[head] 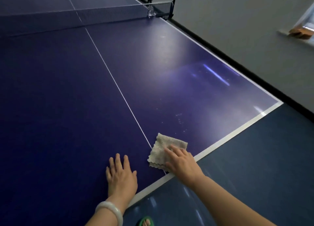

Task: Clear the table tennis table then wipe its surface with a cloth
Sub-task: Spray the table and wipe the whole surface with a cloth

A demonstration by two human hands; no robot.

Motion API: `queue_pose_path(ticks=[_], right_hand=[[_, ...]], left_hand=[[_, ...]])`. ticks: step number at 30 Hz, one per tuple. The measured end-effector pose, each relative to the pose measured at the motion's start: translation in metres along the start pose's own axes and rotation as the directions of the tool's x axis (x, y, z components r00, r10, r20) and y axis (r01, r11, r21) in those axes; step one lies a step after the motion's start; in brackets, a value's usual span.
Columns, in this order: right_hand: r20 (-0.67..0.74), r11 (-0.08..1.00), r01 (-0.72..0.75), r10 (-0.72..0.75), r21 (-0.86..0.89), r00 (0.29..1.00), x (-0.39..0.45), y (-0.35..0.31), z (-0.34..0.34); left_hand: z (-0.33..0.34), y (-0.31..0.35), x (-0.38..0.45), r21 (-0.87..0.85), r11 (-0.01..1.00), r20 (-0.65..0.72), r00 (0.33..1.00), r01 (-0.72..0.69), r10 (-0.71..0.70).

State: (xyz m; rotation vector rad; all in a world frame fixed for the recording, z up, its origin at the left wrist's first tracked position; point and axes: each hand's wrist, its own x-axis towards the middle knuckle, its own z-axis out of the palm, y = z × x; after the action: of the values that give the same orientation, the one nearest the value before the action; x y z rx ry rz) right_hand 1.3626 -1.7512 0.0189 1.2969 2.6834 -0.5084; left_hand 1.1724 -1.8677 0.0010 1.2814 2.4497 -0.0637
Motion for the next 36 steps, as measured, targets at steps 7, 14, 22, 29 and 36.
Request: queue_pose_path(ticks=[7, 14, 22, 29, 36], right_hand=[[-0.052, 0.950, 0.298, -0.303, -0.088, 0.951, 0.035, 0.021, 0.019], [-0.088, 0.959, 0.225, -0.243, -0.173, 0.966, 0.067, 0.103, 0.021], [-0.167, 0.992, 0.123, -0.127, -0.033, 0.978, 0.042, 0.065, 0.040], [-0.044, 0.979, 0.205, -0.204, 0.018, 0.978, 0.138, 0.011, 0.023], [0.029, 0.897, 0.441, -0.440, -0.032, 0.898, 0.118, -0.023, 0.029]], left_hand=[[0.015, 0.016, 0.015, -0.056, 0.995, -0.120, 0.988, 0.087, -0.093], [0.037, 0.023, 0.014, -0.012, 0.990, -0.230, 0.963, 0.139, -0.138], [0.045, 0.024, 0.016, -0.004, 0.984, -0.291, 0.941, 0.176, -0.170], [0.044, 0.023, 0.017, -0.013, 0.983, -0.298, 0.938, 0.183, -0.178], [0.046, 0.021, 0.017, -0.035, 0.983, -0.305, 0.934, 0.183, -0.185]])
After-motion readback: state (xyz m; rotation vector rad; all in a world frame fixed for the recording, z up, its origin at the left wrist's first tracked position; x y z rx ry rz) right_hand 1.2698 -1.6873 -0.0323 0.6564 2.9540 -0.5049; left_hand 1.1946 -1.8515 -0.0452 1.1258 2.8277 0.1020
